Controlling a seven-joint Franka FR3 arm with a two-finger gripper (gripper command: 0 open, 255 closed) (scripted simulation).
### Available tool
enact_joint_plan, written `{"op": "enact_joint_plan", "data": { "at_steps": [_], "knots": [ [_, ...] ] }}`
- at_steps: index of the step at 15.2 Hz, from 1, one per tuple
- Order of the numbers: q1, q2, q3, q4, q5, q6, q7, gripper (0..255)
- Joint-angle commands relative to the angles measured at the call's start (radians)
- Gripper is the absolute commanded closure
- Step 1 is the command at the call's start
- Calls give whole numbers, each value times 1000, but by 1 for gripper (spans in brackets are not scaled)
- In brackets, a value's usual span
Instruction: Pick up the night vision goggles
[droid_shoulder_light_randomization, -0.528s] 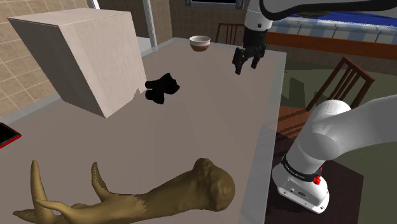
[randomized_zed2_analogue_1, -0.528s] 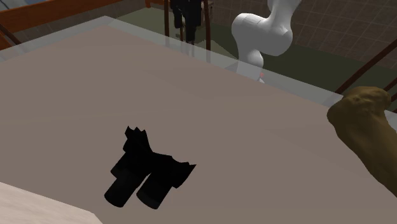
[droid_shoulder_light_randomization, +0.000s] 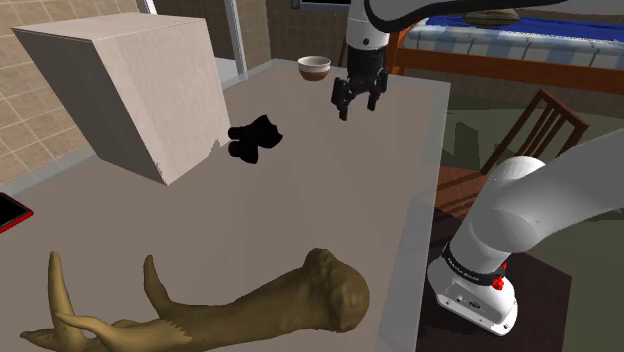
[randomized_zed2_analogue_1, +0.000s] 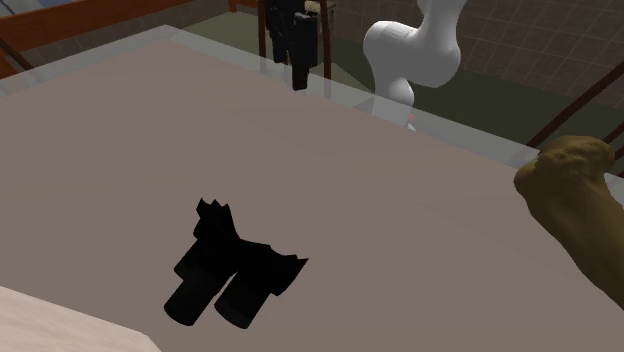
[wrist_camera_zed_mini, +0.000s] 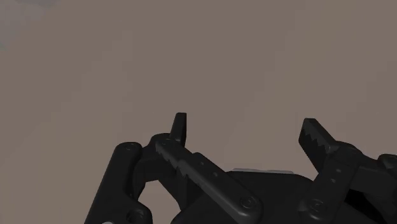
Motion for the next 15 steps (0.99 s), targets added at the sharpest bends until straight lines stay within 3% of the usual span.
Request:
{"op": "enact_joint_plan", "data": {
  "at_steps": [1,8,15],
  "knots": [
    [8,62,35,50,12,-1,52,0],
    [28,313,149,273,21,-20,234,0],
    [65,602,234,573,-25,-87,416,0]
  ]
}}
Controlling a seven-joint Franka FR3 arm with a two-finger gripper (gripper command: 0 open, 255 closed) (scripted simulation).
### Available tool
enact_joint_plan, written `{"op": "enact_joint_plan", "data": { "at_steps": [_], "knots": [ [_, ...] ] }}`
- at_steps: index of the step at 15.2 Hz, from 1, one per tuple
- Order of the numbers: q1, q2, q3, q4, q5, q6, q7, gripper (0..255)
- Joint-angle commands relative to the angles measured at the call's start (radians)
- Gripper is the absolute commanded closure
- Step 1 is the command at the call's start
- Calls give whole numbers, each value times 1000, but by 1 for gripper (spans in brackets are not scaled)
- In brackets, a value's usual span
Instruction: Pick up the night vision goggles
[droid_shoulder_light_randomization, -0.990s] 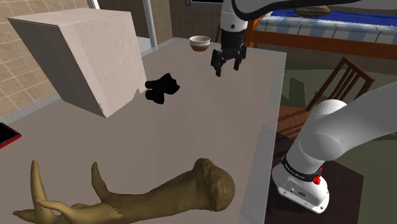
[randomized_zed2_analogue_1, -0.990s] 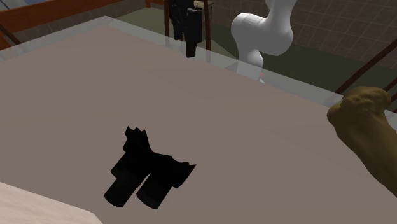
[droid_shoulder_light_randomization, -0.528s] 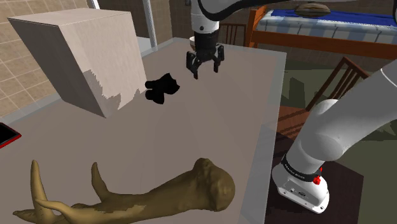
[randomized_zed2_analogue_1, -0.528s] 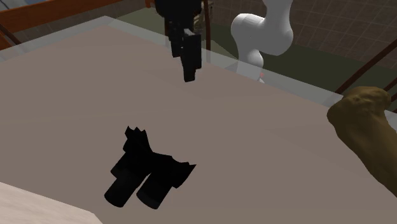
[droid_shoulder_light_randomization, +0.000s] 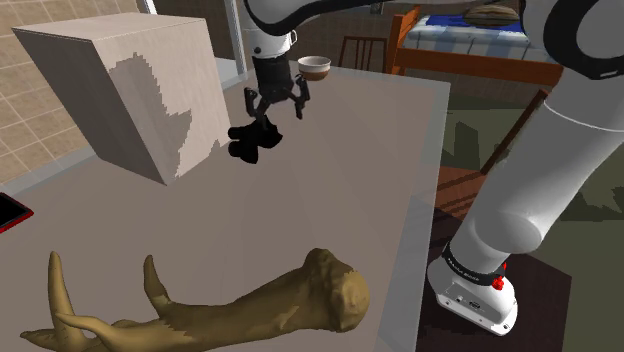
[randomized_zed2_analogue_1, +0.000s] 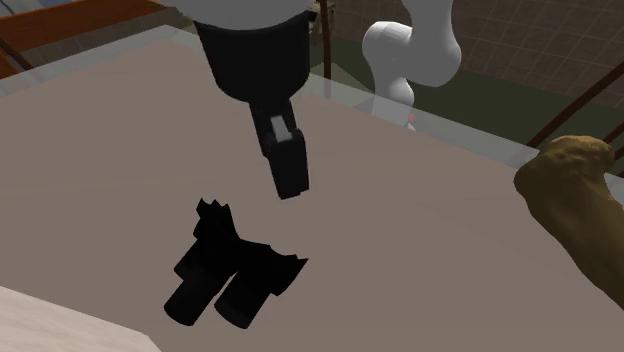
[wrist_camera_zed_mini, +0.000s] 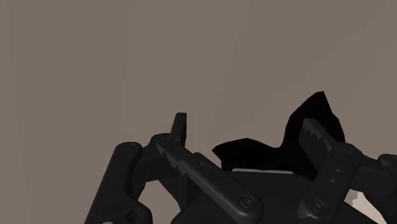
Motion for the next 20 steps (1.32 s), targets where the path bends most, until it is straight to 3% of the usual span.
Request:
{"op": "enact_joint_plan", "data": {
  "at_steps": [1,7,16,17,20],
  "knots": [
    [17,99,22,111,-21,-31,58,0],
    [94,380,49,461,-90,-150,185,0],
    [86,368,46,341,-87,-42,187,0],
    [87,371,46,345,-88,-44,187,255],
    [88,372,46,348,-88,-45,188,255]
  ]
}}
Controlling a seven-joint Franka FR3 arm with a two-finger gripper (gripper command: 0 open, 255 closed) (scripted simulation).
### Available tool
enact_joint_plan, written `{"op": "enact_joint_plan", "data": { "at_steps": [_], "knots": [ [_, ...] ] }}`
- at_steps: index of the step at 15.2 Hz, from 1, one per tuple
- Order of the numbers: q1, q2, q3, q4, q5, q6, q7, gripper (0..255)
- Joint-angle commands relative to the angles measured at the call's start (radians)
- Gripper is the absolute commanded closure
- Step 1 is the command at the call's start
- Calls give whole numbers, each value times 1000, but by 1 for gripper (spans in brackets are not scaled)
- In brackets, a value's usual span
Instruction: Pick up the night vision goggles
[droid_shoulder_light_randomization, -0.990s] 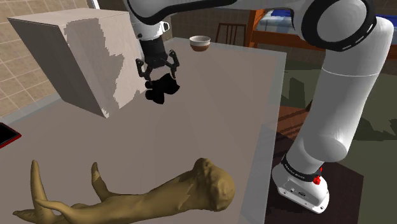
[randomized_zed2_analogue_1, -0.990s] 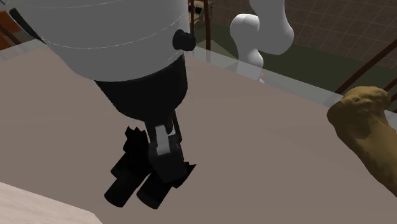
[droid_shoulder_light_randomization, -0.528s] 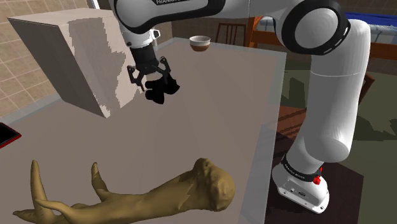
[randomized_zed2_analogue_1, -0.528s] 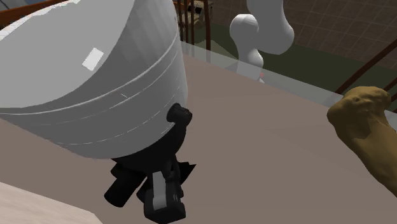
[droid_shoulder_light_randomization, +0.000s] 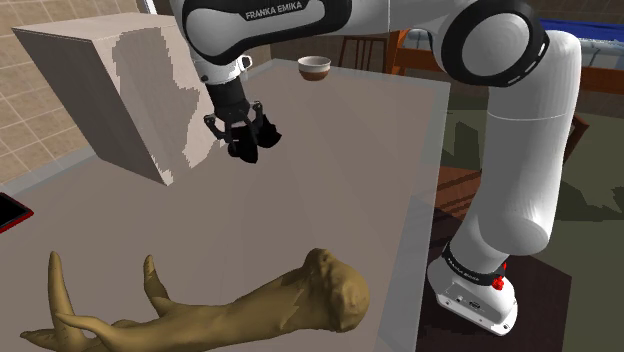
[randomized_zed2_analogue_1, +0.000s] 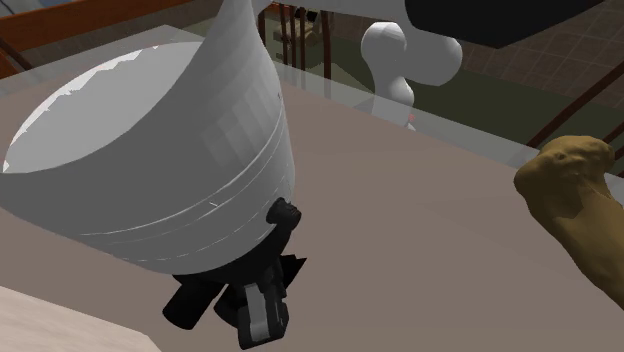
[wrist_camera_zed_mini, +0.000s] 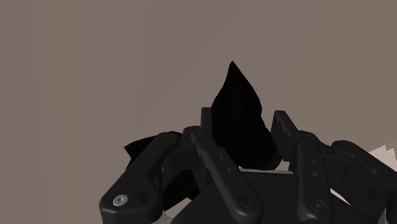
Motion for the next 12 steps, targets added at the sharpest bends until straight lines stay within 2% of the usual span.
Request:
{"op": "enact_joint_plan", "data": {
  "at_steps": [1,6,12],
  "knots": [
    [0,1,0,0,0,0,0,255],
    [-2,-3,0,-7,1,4,-2,255],
    [5,5,1,85,-1,-81,-3,255]
  ]
}}
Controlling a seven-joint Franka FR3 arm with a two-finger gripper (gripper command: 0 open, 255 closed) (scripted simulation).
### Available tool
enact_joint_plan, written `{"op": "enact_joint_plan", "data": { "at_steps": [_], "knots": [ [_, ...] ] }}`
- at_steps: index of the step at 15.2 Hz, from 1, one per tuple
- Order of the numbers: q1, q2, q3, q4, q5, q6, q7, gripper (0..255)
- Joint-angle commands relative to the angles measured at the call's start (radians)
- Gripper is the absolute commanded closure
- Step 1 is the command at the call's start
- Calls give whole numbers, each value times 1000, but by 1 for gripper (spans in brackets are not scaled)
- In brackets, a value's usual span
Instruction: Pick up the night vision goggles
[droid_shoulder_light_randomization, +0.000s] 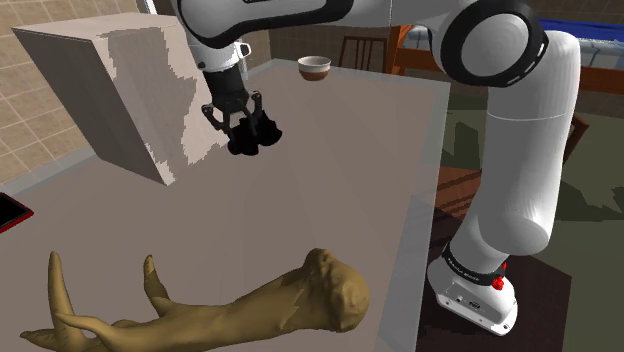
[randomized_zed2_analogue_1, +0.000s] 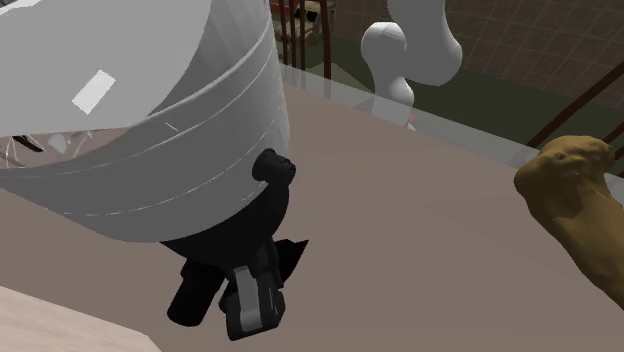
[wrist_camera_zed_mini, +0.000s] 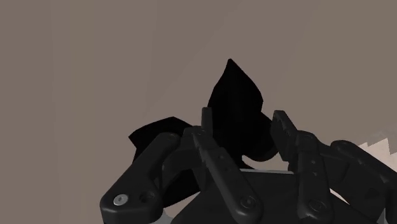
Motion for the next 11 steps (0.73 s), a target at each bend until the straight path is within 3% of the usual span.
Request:
{"op": "enact_joint_plan", "data": {
  "at_steps": [1,11],
  "knots": [
    [4,5,1,33,-1,-28,1,255],
    [20,39,2,195,-12,-157,1,255]
  ]
}}
